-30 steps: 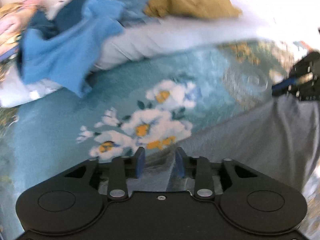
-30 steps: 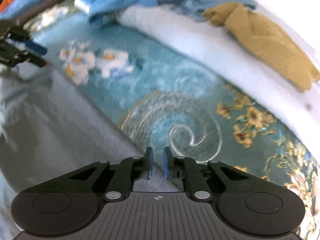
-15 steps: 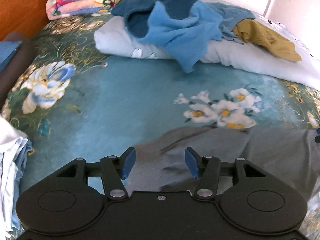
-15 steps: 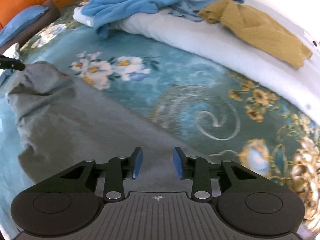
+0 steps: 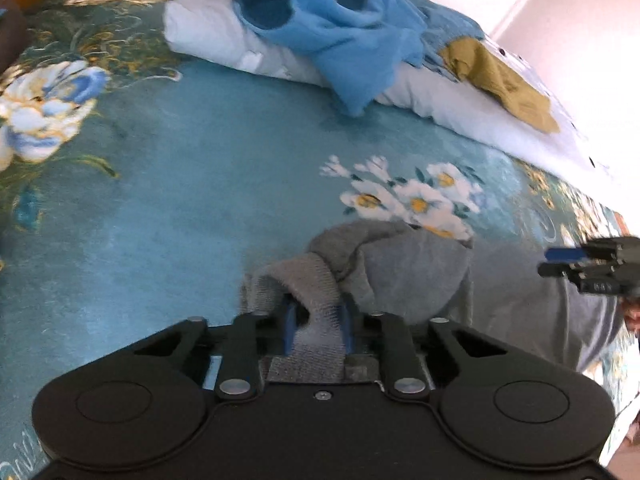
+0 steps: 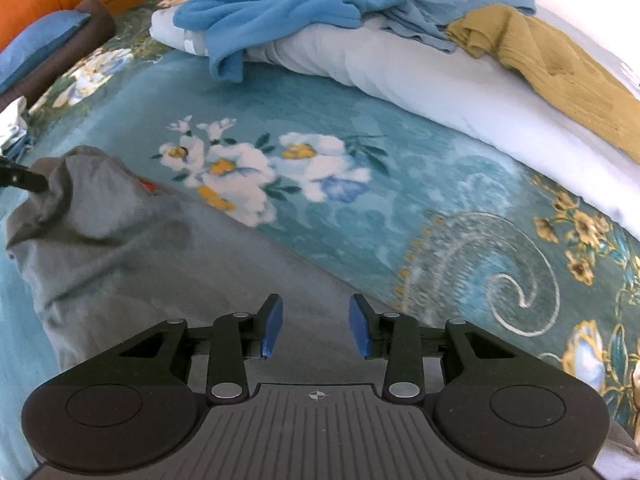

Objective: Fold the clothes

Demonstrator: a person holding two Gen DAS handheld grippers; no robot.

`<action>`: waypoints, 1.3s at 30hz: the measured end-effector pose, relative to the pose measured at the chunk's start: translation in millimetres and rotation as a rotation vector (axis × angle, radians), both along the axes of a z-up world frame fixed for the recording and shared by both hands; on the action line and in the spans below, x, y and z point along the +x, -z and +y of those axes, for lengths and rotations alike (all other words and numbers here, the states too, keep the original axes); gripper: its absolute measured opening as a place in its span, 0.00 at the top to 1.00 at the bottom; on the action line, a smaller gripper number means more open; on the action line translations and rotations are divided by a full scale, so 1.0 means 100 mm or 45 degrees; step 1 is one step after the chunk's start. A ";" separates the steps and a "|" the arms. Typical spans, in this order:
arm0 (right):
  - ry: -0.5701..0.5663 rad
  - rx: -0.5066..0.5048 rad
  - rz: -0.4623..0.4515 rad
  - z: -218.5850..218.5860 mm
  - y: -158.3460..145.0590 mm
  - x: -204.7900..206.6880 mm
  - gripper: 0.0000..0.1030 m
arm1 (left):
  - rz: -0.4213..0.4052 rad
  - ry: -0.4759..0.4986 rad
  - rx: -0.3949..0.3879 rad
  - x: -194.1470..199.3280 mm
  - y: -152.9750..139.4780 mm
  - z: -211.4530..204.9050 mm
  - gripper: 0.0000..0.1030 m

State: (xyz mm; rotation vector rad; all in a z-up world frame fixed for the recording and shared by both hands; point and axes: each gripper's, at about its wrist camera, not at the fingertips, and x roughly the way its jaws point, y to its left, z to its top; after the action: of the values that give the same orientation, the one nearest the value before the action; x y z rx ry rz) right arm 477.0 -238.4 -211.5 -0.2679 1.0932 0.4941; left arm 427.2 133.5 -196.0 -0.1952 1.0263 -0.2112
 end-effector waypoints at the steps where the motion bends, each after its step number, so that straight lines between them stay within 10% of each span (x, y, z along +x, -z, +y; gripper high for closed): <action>1: 0.001 -0.003 0.001 0.04 0.00 0.00 0.68 | -0.037 -0.019 0.054 0.00 -0.02 -0.01 0.95; 14: 0.044 -0.044 0.023 0.28 0.13 0.00 0.68 | 0.025 -0.165 0.048 0.26 0.26 0.26 0.89; 23: -0.178 0.042 0.004 0.61 -0.01 0.08 0.65 | 0.004 -0.279 -0.039 -0.24 -0.10 0.50 0.57; 33: -0.419 0.117 0.062 1.26 0.04 0.19 0.58 | 0.180 -0.727 -0.480 -0.91 0.26 0.51 0.56; 39: -0.443 0.146 0.138 1.41 0.11 0.29 0.75 | 0.127 -0.800 -0.729 -1.01 0.48 0.46 0.50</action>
State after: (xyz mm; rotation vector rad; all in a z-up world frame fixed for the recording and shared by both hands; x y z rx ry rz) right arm 506.4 -97.4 -222.1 -0.3357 1.1235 0.8874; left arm 326.2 180.0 -244.4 -1.0379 0.9352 0.0861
